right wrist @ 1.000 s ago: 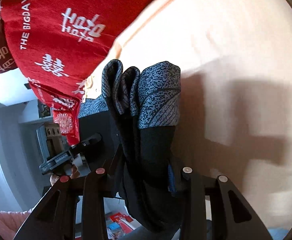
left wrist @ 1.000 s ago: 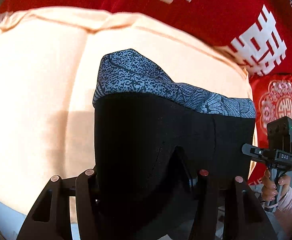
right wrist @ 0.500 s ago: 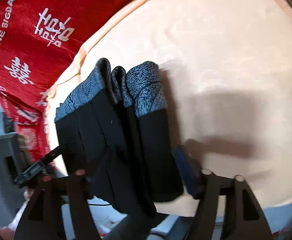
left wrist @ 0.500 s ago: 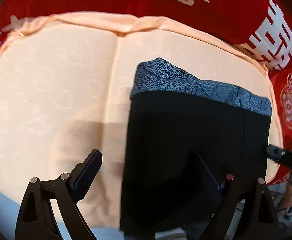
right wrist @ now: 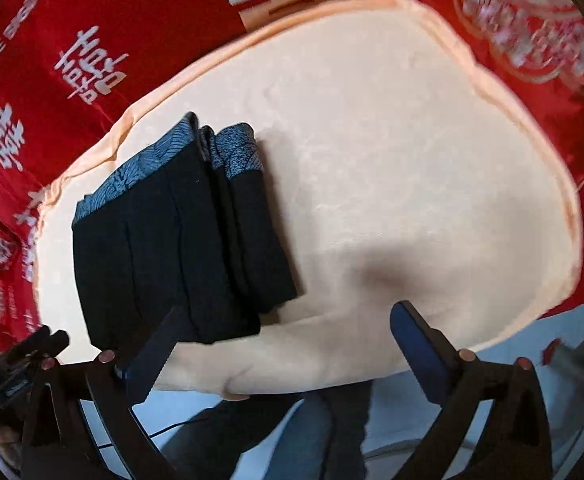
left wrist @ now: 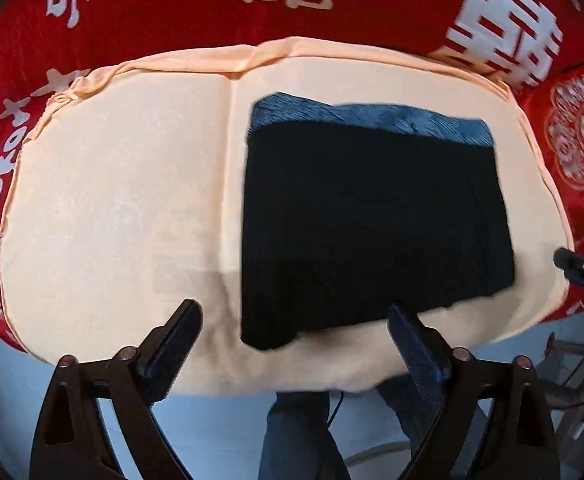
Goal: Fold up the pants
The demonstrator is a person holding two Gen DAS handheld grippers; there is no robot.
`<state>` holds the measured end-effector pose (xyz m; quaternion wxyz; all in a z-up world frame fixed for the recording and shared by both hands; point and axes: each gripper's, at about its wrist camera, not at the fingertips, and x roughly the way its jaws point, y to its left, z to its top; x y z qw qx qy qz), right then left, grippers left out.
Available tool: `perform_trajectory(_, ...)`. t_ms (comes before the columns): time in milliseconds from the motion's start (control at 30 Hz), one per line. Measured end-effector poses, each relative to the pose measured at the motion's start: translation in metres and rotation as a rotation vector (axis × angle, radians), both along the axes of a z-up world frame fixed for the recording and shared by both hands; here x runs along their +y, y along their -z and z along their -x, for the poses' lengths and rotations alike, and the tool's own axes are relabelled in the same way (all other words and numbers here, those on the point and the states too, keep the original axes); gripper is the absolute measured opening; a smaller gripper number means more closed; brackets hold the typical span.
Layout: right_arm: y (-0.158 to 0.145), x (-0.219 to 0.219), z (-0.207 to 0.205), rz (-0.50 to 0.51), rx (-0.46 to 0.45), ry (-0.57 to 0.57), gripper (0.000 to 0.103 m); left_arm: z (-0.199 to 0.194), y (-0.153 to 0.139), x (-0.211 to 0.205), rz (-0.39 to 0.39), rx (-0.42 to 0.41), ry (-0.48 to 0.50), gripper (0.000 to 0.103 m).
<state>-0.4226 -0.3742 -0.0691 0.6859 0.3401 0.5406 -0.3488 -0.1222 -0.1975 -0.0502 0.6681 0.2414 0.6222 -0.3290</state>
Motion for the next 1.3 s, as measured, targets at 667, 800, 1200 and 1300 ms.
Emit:
perform_trajectory(667, -0.064, 0.097, -0.052, 0.095, 0.172, -0.172, 0.103, 0.043, -0.071, 0.011, -0.062, -0.160, 0.021, 0.103)
perform_trajectory(800, -0.069, 0.102, -0.056, 0.096, 0.169, -0.165, 0.103, 0.048, -0.074, 0.013, -0.075, -0.156, 0.030, 0.103)
perform_trajectory(1200, -0.076, 0.111, -0.066, 0.115, 0.170, -0.184, 0.103, 0.047, -0.086, 0.011, -0.072, -0.194, 0.032, 0.103)
perform_trajectory(1300, -0.078, 0.112, -0.066, 0.118, 0.165, -0.181, 0.103, 0.046, -0.089, 0.011, -0.072, -0.205, 0.033, 0.103)
